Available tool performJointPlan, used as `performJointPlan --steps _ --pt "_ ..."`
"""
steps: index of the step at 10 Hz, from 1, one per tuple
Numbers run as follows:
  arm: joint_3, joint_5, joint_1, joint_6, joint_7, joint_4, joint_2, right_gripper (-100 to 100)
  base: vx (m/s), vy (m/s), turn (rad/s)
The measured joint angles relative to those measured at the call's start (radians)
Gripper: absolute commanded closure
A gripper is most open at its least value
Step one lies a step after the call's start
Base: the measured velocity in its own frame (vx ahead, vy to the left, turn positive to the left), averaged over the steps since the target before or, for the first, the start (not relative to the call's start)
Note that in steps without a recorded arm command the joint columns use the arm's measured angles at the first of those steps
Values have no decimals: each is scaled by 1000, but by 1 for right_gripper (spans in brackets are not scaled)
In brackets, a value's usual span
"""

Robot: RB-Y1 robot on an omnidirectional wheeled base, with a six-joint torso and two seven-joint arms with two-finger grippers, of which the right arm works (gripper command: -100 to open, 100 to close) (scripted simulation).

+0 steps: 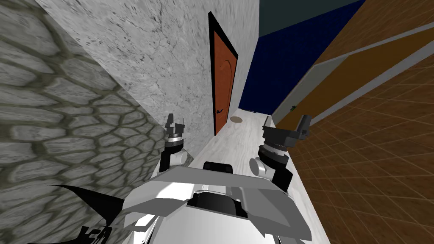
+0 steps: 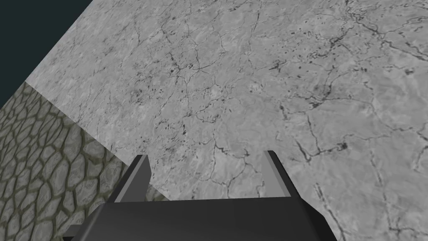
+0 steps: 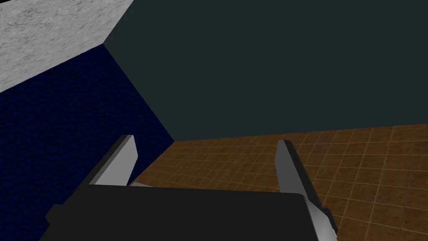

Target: Pull the door open

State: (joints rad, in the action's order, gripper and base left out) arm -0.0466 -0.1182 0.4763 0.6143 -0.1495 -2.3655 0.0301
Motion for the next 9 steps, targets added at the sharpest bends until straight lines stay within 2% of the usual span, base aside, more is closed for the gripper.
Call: performJointPlan --steps 3,6,9 --pt "11 6 -20 2 1 68 -25 -100 157 -79 247" --pt "23 11 -28 3 -1 131 -53 -100 161 -103 246" --pt "29 20 -44 4 2 200 -71 -100 115 -89 266"
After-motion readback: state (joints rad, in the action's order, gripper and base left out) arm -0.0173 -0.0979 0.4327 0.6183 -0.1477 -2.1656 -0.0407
